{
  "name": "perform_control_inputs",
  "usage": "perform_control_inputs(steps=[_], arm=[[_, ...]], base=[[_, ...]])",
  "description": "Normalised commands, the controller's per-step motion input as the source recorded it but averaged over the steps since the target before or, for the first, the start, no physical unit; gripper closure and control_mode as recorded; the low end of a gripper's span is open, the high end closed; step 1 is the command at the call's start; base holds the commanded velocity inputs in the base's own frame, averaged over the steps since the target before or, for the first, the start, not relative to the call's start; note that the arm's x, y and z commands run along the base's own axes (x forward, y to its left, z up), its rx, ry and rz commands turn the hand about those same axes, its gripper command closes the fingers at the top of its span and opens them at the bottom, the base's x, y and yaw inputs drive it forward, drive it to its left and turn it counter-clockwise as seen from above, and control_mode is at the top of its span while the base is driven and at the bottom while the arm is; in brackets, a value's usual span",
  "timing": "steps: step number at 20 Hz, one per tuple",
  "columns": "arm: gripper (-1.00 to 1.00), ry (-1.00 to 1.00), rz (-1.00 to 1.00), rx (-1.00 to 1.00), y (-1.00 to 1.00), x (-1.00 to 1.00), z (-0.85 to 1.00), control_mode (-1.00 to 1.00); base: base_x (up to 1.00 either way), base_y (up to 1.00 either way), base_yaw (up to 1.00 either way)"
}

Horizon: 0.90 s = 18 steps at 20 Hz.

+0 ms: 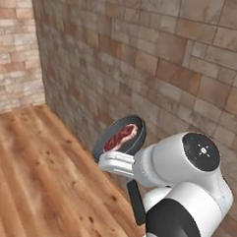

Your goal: Pick up the pan with the steak in it and place it on the dining table. Then place the steak on the plate.

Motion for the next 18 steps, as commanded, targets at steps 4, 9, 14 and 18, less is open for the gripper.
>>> perform_control_inputs(steps=[4, 9, 14, 18], arm=[[1.0, 0.0, 0.0, 0.0, 0.0, 0.0, 0.0, 1.0], [1.0, 0.0, 0.0, 0.0, 0.0, 0.0, 0.0, 1.0], [1.0, 0.0, 0.0, 0.0, 0.0, 0.0, 0.0, 1.0], [1.0, 0.0, 0.0, 0.0, 0.0, 0.0, 0.0, 1.0]], base=[[1.0, -0.06, -0.07], [1.0, -0.02, -0.07], [0.37, 0.0, 0.1], [-0.07, 0.0, 0.41]])
